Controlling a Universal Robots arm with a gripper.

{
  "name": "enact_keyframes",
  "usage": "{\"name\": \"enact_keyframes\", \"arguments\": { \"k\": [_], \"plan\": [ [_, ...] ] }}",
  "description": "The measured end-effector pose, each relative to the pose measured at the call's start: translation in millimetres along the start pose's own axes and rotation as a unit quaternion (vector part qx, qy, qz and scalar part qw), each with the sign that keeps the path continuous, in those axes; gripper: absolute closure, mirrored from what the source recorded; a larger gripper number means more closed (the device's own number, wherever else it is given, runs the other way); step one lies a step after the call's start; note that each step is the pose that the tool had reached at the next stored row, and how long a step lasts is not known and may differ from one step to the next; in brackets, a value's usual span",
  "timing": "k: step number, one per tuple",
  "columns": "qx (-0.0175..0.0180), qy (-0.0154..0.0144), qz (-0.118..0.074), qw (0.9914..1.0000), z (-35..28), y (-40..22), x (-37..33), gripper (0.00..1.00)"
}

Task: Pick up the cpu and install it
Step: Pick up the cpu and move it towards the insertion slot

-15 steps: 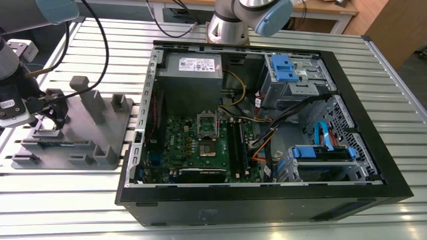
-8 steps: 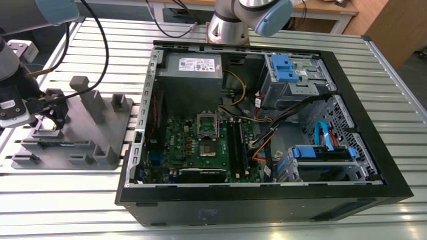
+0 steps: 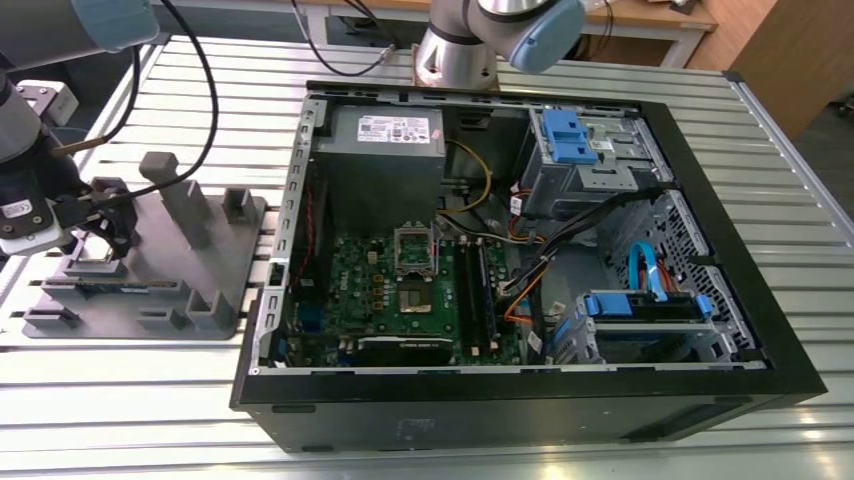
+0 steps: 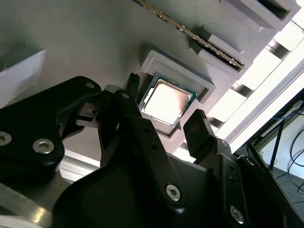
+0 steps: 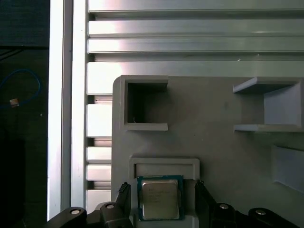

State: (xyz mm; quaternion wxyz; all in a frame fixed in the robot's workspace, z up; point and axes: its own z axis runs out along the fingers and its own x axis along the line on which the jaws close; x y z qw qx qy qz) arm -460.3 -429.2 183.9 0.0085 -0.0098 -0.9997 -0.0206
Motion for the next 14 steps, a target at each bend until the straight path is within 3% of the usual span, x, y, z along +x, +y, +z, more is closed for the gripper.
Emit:
{"name": "enact_keyframes", "arguments": {
  "k": [14],
  "plan": [
    [0.0001, 0.0002, -0.006, 0.99998, 1.5, 0.0, 0.1, 0.35]
  ]
}}
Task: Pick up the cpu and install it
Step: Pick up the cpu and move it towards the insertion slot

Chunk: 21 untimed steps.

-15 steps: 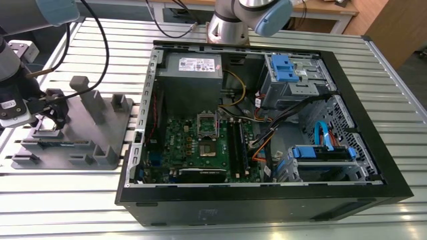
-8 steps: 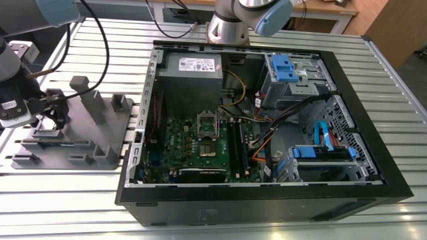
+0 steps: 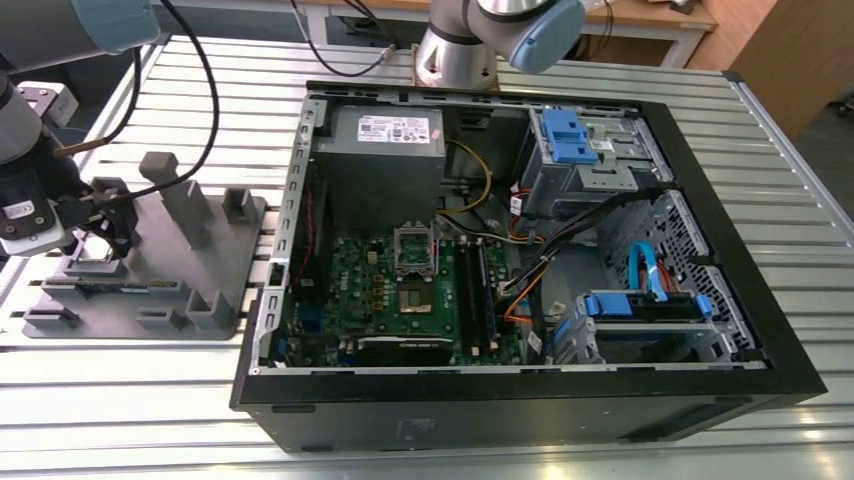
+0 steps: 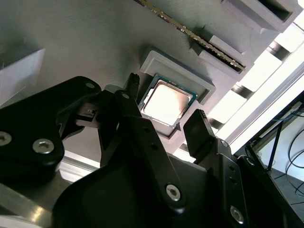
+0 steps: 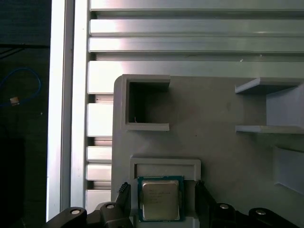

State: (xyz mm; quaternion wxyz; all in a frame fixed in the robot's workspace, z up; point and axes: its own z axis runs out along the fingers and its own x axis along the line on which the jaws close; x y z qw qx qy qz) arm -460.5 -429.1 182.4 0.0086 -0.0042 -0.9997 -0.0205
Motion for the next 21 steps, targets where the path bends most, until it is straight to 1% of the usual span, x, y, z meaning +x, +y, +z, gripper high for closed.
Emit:
{"name": "enact_keyframes", "arguments": {
  "k": [7, 8, 21],
  "plan": [
    [0.0, 0.0001, -0.001, 1.0, 0.0, 0.0, 0.0, 0.36],
    [0.0, 0.0001, -0.002, 1.0, 0.0, 0.0, 0.0, 0.44],
    [0.0, 0.0001, -0.003, 0.99999, 0.0, 0.0, 1.0, 0.44]
  ]
}}
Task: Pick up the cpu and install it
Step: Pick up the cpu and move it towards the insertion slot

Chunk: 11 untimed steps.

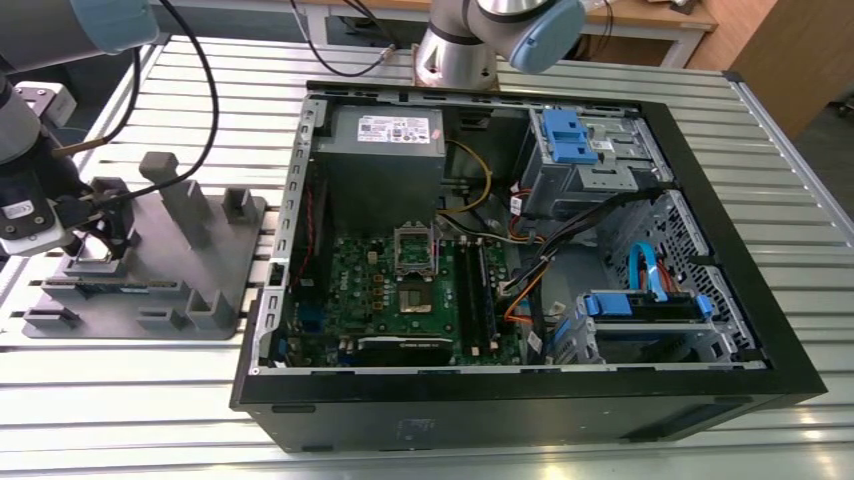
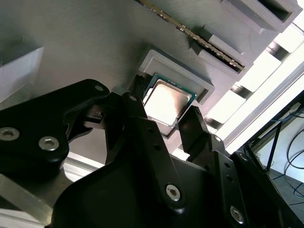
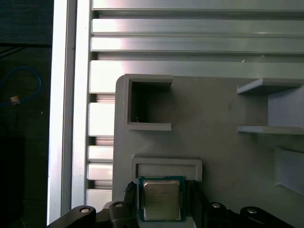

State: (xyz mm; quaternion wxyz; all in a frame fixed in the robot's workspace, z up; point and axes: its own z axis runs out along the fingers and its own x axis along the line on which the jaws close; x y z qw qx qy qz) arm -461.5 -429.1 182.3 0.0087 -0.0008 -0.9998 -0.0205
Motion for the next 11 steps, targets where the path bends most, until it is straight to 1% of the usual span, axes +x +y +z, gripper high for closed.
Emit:
{"name": "enact_keyframes", "arguments": {
  "k": [11],
  "plan": [
    [0.0, 0.0, 0.0, 1.0, 0.0, 0.0, 0.6, 0.44]
  ]
}}
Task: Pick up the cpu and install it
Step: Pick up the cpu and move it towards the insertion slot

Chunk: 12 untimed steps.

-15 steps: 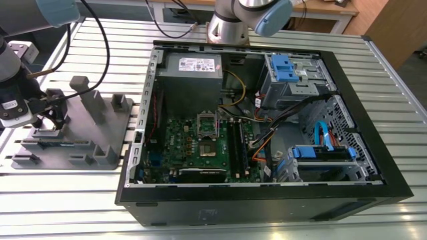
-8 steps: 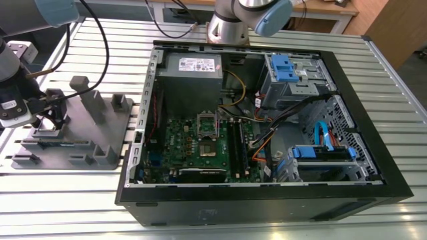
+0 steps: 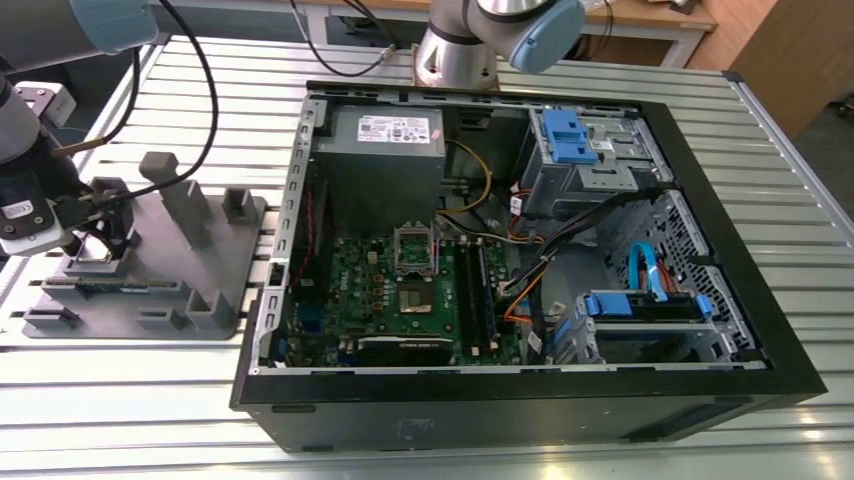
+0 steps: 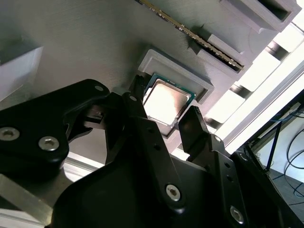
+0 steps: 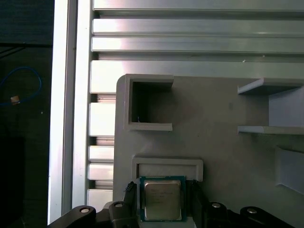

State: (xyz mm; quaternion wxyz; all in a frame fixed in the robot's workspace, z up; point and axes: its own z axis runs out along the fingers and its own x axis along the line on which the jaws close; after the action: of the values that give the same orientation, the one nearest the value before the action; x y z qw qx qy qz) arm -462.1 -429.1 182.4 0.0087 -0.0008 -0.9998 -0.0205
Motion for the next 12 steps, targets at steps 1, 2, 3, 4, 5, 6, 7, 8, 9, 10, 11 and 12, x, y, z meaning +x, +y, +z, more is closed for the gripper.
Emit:
{"name": "enact_keyframes", "arguments": {
  "k": [1, 2, 3, 4, 5, 6, 7, 8, 9, 10, 11, 12],
  "plan": [
    [0.0, 0.0, 0.0, 1.0, 0.0, 0.0, 0.0, 0.44],
    [0.0, 0.0, 0.0, 1.0, 0.0, 0.0, 0.0, 0.44],
    [0.0, 0.0, 0.0, 1.0, 0.0, 0.0, 0.0, 0.45],
    [0.0, 0.0, 0.0, 1.0, 0.0, 0.0, 0.0, 0.52],
    [0.0, 0.0, 0.0, 1.0, 0.0, 0.0, 0.1, 0.52],
    [0.0, 0.0, 0.0, 1.0, 0.0, 0.0, 0.1, 0.53],
    [0.0, 0.0, 0.0, 1.0, 0.0, 0.0, 0.1, 0.53],
    [0.0, 0.0, 0.0, 1.0, 0.0, 0.0, 0.1, 0.53],
    [0.0, 0.0, 0.0, 1.0, 0.0, 0.0, 0.1, 0.53],
    [0.0, 0.0, 0.0, 1.0, 0.0, 0.0, 0.1, 0.53],
    [0.0, 0.0, 0.0, 1.0, 0.0, 0.0, 0.1, 0.53],
    [0.0, 0.0, 0.0, 1.0, 0.0, 0.0, 0.1, 0.53]
  ]
}}
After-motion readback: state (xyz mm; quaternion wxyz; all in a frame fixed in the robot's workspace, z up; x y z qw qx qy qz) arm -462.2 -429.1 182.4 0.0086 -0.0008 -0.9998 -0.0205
